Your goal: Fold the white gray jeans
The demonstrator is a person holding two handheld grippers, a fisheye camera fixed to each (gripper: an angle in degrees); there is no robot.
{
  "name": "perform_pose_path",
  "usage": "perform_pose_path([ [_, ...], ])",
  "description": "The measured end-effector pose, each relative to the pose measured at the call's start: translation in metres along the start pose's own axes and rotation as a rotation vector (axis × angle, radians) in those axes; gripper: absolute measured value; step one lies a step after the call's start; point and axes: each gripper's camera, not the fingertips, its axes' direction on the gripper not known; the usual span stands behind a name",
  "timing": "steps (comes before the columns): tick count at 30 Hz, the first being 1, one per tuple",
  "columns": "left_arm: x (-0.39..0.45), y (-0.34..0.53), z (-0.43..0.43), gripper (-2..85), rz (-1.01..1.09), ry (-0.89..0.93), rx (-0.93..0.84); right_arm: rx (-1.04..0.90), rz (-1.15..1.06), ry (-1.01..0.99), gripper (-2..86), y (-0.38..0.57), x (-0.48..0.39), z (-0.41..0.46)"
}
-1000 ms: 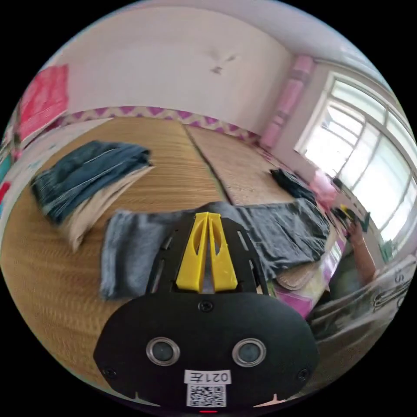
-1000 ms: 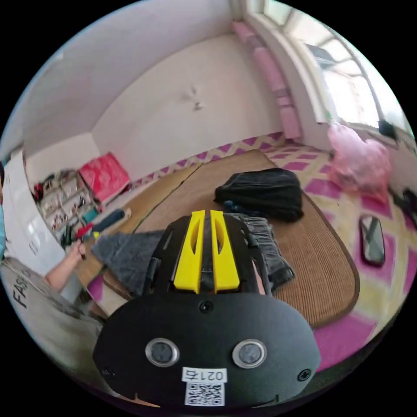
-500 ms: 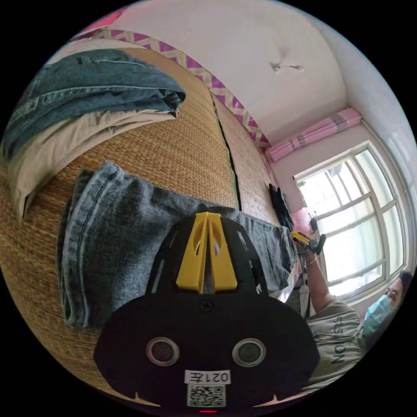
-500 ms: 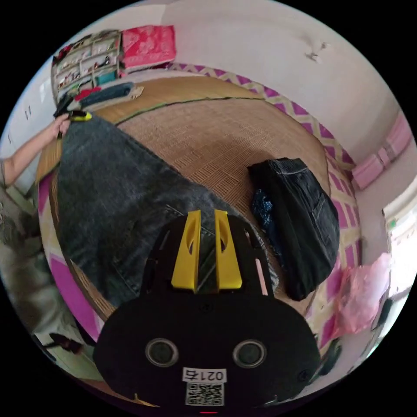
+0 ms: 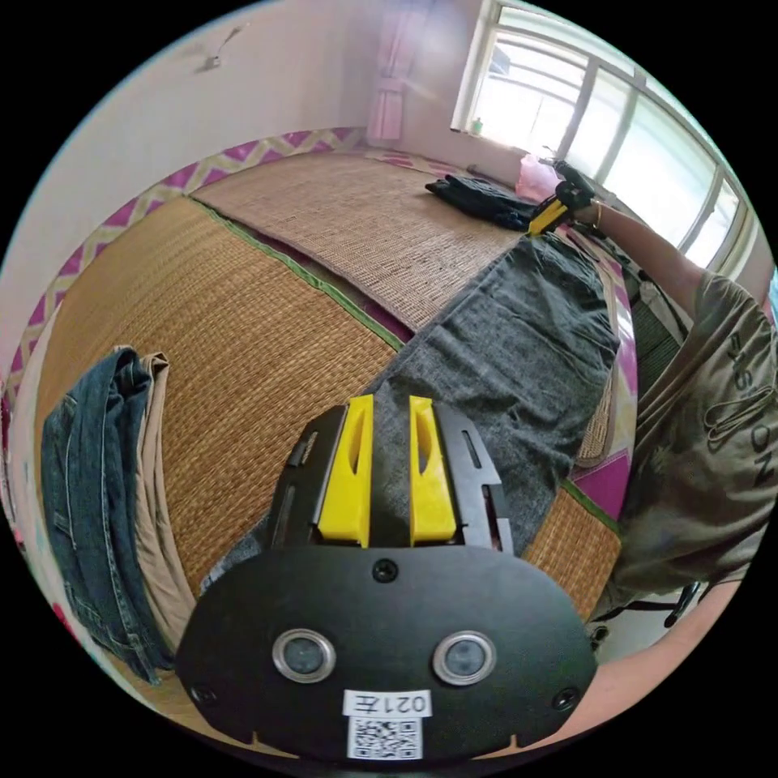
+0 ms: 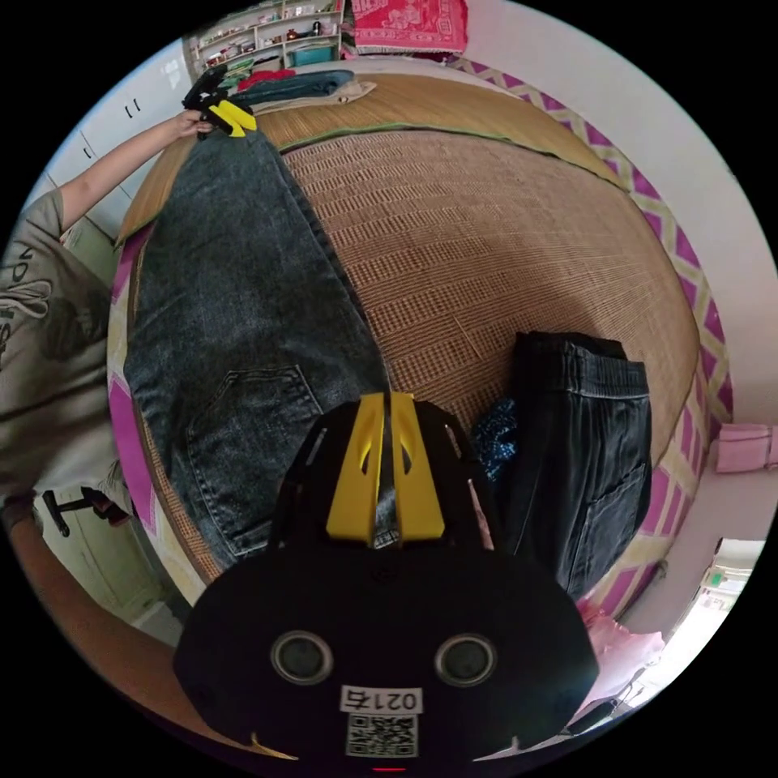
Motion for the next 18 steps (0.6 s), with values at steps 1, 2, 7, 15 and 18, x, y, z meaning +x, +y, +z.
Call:
perform_pose_path([
  [1, 0.006, -0.009, -0.001, 8.1, 0.012, -0.003, -0.011, 0.033, 0.004, -0.002, -0.4, 0.008, -0.001, -0.010],
  [2, 0.015, -0.025, -0.002, 8.8, 0.034, -0.008, -0.030, 0.049, 0.007, -0.001, -0.5, 0.013, -0.002, -0.014],
  [7, 0.024, -0.084, -0.017, 10.3, 0.041, -0.044, -0.082, 0.146, 0.032, 0.025, -0.8, 0.048, -0.014, -0.047],
  [15, 0.026, -0.133, -0.159, 3.3, 0.043, -0.009, 0.063, 0.179, 0.063, 0.090, -0.9, 0.093, -0.033, -0.073],
  [18, 0.049, -0.107, -0.282, 2.7, 0.053, -0.019, 0.267, 0.248, 0.075, 0.112, -0.9, 0.131, -0.055, -0.102],
])
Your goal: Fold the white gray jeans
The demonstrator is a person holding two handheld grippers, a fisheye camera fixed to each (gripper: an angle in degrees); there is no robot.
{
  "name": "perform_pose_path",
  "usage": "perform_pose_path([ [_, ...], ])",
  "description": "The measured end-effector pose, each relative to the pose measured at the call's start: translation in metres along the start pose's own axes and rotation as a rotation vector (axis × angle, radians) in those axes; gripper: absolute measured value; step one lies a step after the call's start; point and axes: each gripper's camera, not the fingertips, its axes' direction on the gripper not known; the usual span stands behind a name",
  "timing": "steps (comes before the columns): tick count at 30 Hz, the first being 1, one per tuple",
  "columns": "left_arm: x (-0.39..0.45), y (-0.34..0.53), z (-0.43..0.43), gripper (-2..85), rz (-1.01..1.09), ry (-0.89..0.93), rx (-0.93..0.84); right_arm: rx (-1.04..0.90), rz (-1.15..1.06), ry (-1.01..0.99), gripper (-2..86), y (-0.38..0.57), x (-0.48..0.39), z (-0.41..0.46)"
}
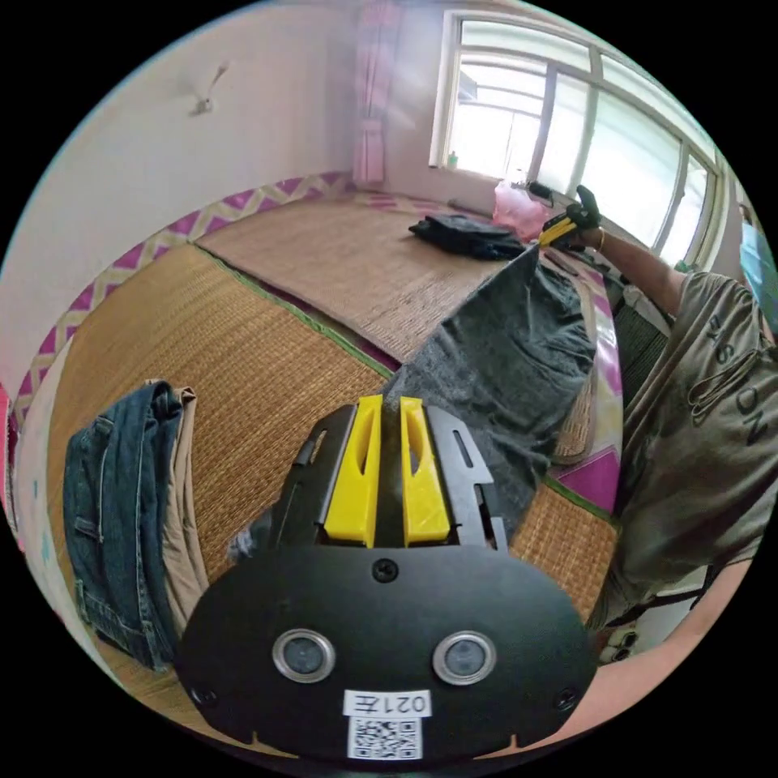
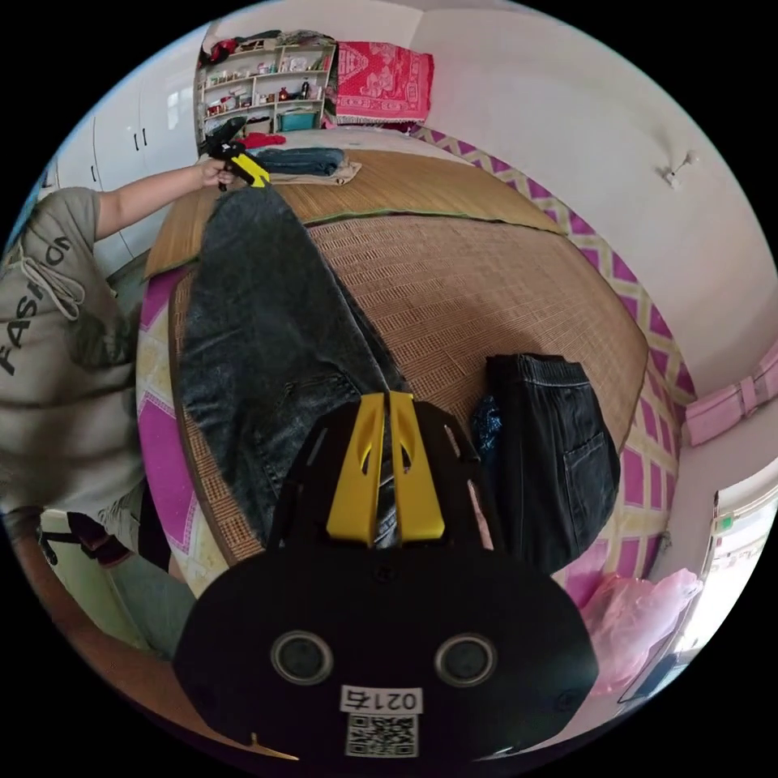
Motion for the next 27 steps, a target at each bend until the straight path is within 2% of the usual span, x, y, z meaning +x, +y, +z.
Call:
perform_pose_path([
  [1, 0.008, 0.000, -0.027, 2.7, 0.011, 0.001, 0.034, 0.046, 0.010, -0.004, -0.9, 0.019, -0.011, -0.022],
  [3, 0.051, 0.012, -0.132, 2.5, 0.065, -0.006, 0.139, 0.120, 0.016, -0.017, -0.9, 0.054, -0.036, -0.056],
  [6, 0.104, 0.046, -0.235, 2.3, 0.110, -0.035, 0.167, 0.208, -0.003, -0.052, -1.0, 0.123, -0.099, -0.103],
  [9, 0.126, 0.099, -0.295, 2.3, 0.073, -0.055, 0.127, 0.233, 0.043, -0.099, -1.0, 0.189, -0.163, -0.118],
  [11, 0.114, 0.136, -0.312, 1.9, 0.000, -0.046, 0.094, 0.171, 0.086, -0.119, -1.0, 0.219, -0.196, -0.101],
  [14, 0.051, 0.214, -0.321, 0.7, -0.215, -0.002, 0.058, 0.042, 0.194, -0.160, -1.0, 0.260, -0.229, -0.045],
  [16, -0.001, 0.268, -0.334, -0.4, -0.386, 0.010, 0.112, 0.001, 0.299, -0.162, -1.0, 0.289, -0.237, -0.004],
  [18, -0.072, 0.338, -0.377, -0.5, -0.601, 0.027, 0.271, 0.058, 0.361, -0.183, -0.9, 0.309, -0.233, -0.002],
  [21, -0.121, 0.358, -0.463, 0.0, -0.571, 0.050, 0.528, 0.095, 0.400, -0.277, -0.8, 0.332, -0.220, -0.020],
  [23, -0.148, 0.329, -0.497, 1.9, -0.524, -0.037, 0.487, 0.106, 0.366, -0.298, -0.9, 0.340, -0.218, -0.037],
  [24, -0.177, 0.305, -0.506, 7.8, -0.528, -0.088, 0.411, 0.128, 0.353, -0.314, -1.0, 0.345, -0.214, -0.050],
  [27, -0.274, 0.268, -0.499, 16.4, -0.632, -0.133, 0.159, 0.243, 0.389, -0.241, -1.0, 0.356, -0.202, -0.080],
])
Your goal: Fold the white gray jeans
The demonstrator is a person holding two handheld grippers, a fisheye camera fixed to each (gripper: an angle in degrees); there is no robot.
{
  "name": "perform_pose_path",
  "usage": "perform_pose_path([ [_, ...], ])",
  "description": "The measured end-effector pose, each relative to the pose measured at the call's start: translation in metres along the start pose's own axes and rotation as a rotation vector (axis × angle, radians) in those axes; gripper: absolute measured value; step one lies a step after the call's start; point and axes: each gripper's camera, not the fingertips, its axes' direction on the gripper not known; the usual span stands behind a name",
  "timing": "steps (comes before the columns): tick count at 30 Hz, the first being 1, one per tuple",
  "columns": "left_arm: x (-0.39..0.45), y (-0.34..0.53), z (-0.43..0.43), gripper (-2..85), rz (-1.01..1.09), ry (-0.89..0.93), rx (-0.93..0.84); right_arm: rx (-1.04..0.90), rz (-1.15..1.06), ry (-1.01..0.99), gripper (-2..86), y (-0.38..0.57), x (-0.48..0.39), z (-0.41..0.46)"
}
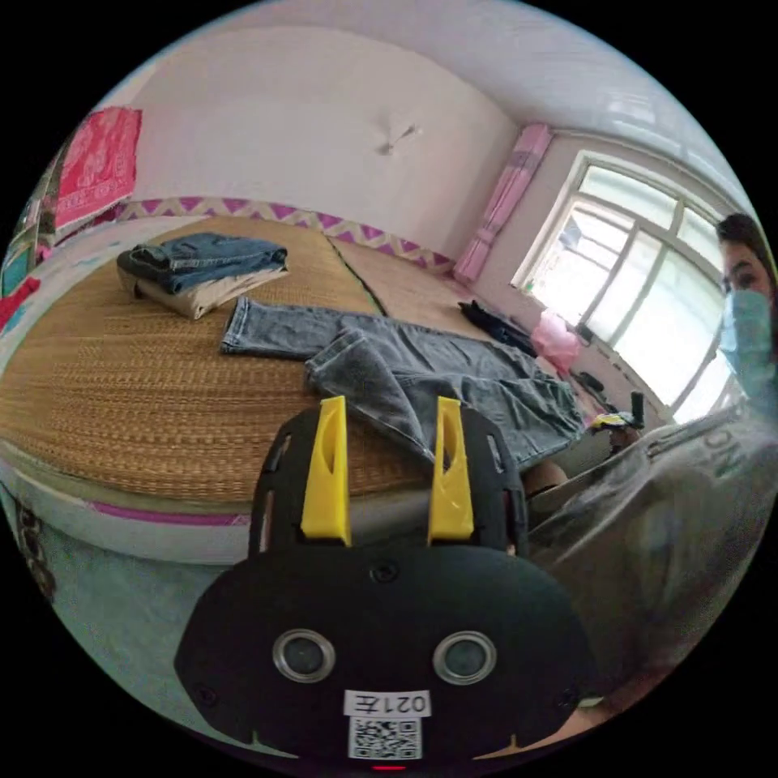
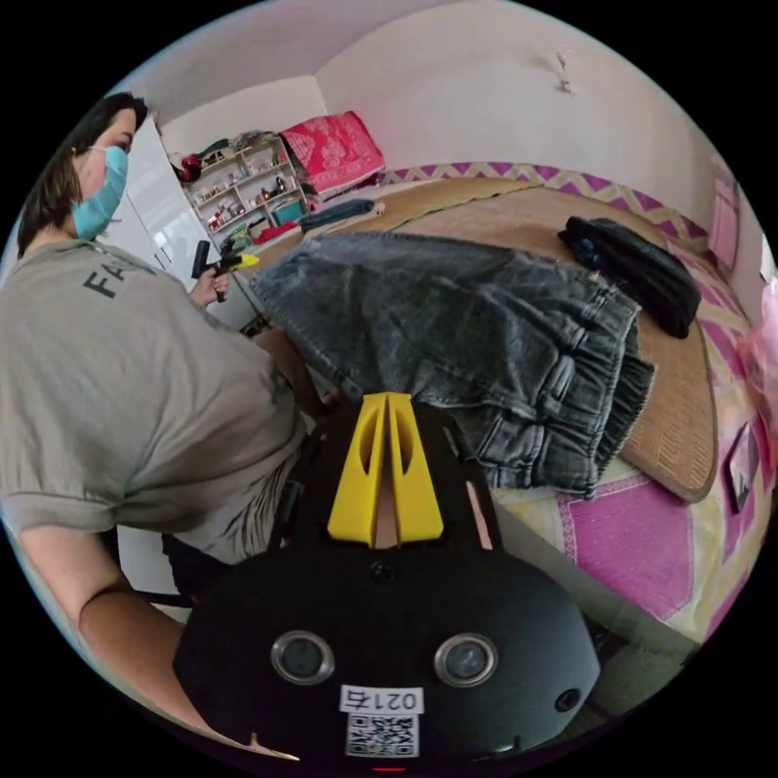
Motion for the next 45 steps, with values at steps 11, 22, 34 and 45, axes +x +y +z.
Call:
perform_pose_path([
  [11, -0.282, -0.072, 0.013, 3.8, -0.389, 0.216, -0.067, 0.257, -0.001, -0.039, -1.0, 0.026, -0.016, -0.024],
  [22, -0.501, 0.106, -0.158, -1.0, -0.677, 0.206, 0.368, 0.374, 0.098, -0.064, -1.0, 0.044, -0.008, -0.025],
  [34, -0.573, 0.120, -0.132, -1.0, -0.700, 0.299, 0.366, 0.130, 0.034, 0.140, -1.0, -0.033, -0.035, 0.027],
  [45, -0.483, 0.188, -0.070, -0.9, -0.661, 0.352, 0.478, -0.082, 0.182, 0.394, -1.0, -0.041, -0.042, 0.085],
])
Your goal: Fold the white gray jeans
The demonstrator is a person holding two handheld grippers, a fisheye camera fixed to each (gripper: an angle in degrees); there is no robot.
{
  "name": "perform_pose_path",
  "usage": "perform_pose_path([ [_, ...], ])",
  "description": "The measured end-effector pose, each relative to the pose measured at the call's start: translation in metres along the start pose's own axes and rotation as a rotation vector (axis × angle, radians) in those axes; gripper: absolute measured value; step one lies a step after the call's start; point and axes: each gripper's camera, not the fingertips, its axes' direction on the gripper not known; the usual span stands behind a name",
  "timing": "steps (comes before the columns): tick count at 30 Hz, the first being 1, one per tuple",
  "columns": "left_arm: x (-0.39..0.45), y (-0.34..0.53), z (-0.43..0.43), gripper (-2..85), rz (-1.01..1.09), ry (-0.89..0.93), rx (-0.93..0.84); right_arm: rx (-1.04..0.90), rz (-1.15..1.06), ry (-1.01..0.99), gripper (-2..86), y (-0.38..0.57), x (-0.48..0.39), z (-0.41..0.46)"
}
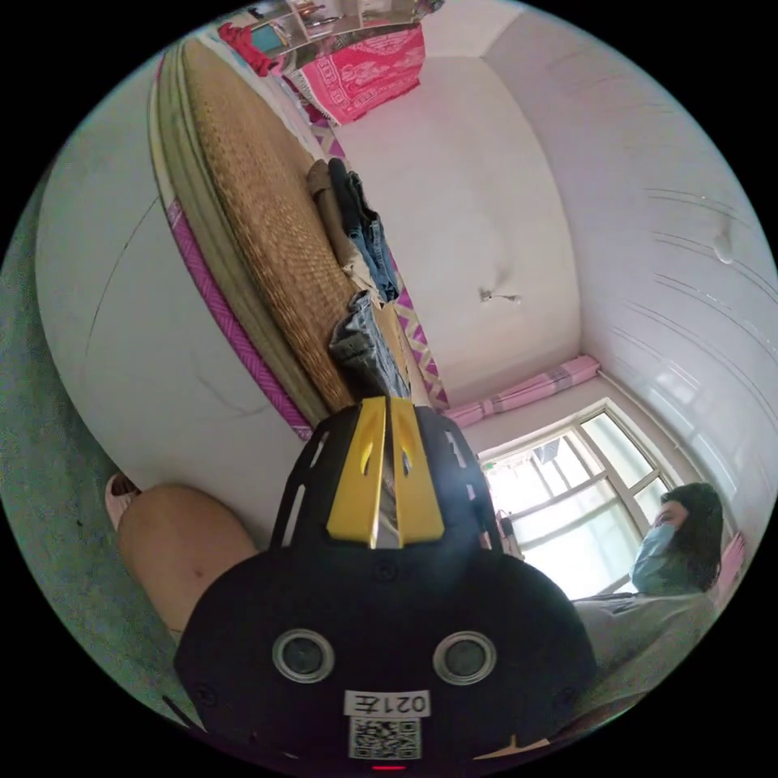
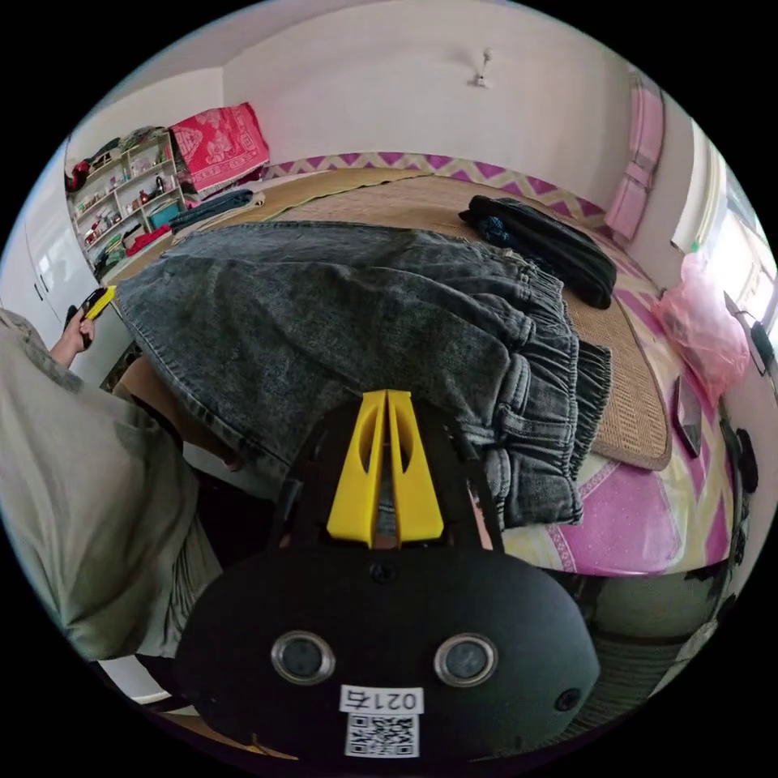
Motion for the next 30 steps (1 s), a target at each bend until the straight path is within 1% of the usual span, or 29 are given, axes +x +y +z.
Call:
perform_pose_path([
  [1, 0.009, 0.009, 0.002, -0.8, 0.026, 0.004, 0.015, -0.035, -0.014, 0.000, -1.0, -0.009, -0.004, 0.000],
  [3, 0.055, 0.041, 0.021, -0.5, 0.156, 0.002, 0.044, -0.123, -0.049, 0.016, -1.0, -0.026, -0.011, -0.004],
  [5, 0.094, 0.057, 0.055, 0.2, 0.253, 0.014, 0.019, 0.004, -0.048, 0.029, -1.0, -0.040, -0.011, -0.029],
  [6, 0.122, 0.063, 0.094, 1.8, 0.318, 0.002, -0.047, 0.178, -0.015, 0.012, -1.0, -0.047, -0.006, -0.052],
  [7, 0.136, 0.065, 0.120, 2.6, 0.352, -0.007, -0.100, 0.287, 0.007, -0.004, -1.0, -0.062, 0.000, -0.065],
  [9, 0.183, 0.076, 0.249, 6.7, 0.461, -0.013, -0.342, 0.322, -0.021, -0.012, -1.0, -0.100, 0.008, -0.065],
  [10, 0.193, 0.081, 0.287, 7.3, 0.487, -0.014, -0.406, 0.280, -0.067, -0.018, -1.0, -0.132, 0.011, -0.052],
  [12, 0.214, 0.111, 0.434, 8.8, 0.560, -0.026, -0.601, 0.178, -0.119, 0.003, -1.0, -0.180, 0.017, -0.018],
  [13, 0.215, 0.119, 0.469, 8.9, 0.569, -0.030, -0.645, 0.092, -0.164, 0.029, -1.0, -0.207, 0.019, 0.010],
  [14, 0.211, 0.134, 0.536, 9.3, 0.577, -0.064, -0.735, 0.044, -0.173, 0.048, -1.0, -0.219, 0.021, 0.025],
  [15, 0.202, 0.151, 0.596, 9.3, 0.588, -0.126, -0.819, -0.057, -0.191, 0.072, -1.0, -0.239, 0.026, 0.053],
  [16, 0.195, 0.159, 0.624, 9.4, 0.597, -0.168, -0.857, -0.166, -0.213, 0.070, -1.0, -0.254, 0.032, 0.080],
  [17, 0.174, 0.174, 0.671, 8.7, 0.588, -0.264, -0.914, -0.214, -0.223, 0.042, -1.0, -0.259, 0.034, 0.093],
  [18, 0.151, 0.186, 0.706, 5.8, 0.559, -0.334, -0.947, -0.305, -0.241, -0.019, -1.0, -0.267, 0.037, 0.117],
  [19, 0.144, 0.187, 0.713, 3.2, 0.544, -0.342, -0.920, -0.261, -0.251, -0.025, -1.0, -0.276, 0.039, 0.119],
  [20, 0.129, 0.186, 0.728, 0.2, 0.496, -0.351, -0.867, -0.266, -0.246, -0.018, -1.0, -0.281, 0.040, 0.122],
  [21, 0.116, 0.190, 0.746, -0.4, 0.454, -0.326, -0.860, -0.275, -0.260, -0.025, -1.0, -0.290, 0.038, 0.128],
  [23, 0.108, 0.198, 0.773, -0.7, 0.434, -0.301, -0.831, -0.263, -0.271, -0.007, -1.0, -0.304, 0.033, 0.134],
  [26, 0.114, 0.210, 0.821, -0.9, 0.465, -0.320, -0.781, -0.240, -0.276, 0.045, -1.0, -0.326, 0.021, 0.147],
  [30, 0.111, 0.208, 0.866, -1.0, 0.411, -0.302, -0.760, -0.225, -0.254, 0.081, -1.0, -0.338, 0.009, 0.152],
])
